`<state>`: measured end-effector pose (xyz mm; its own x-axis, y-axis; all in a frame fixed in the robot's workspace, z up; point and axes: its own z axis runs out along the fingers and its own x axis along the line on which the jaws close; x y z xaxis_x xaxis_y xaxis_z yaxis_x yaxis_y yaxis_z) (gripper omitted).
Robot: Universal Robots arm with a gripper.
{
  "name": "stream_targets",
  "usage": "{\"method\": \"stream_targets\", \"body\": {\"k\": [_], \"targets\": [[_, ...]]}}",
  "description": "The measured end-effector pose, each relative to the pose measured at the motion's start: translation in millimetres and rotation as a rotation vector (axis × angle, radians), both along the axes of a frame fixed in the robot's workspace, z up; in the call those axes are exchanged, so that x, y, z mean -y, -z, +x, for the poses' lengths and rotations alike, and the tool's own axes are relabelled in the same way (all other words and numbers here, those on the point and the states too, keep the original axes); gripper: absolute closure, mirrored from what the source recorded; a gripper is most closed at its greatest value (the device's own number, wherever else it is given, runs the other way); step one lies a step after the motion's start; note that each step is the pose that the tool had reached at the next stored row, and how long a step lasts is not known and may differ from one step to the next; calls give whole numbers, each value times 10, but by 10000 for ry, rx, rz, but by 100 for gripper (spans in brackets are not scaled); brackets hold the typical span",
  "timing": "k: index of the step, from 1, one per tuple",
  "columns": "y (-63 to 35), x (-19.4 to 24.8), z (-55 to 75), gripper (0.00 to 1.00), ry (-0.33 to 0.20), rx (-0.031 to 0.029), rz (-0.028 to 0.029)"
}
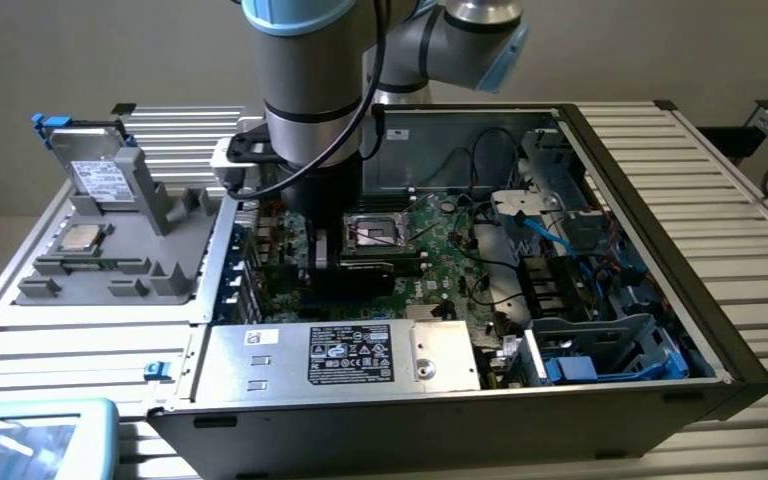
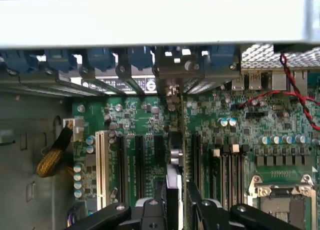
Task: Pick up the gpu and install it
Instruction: 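Insert the gpu into the slot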
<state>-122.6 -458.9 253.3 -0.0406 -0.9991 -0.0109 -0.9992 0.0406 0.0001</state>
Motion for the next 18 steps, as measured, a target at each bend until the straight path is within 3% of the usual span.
{"method": "stream_targets", "body": {"k": [18], "targets": [[20, -1, 0, 73, 1, -7, 0]]}}
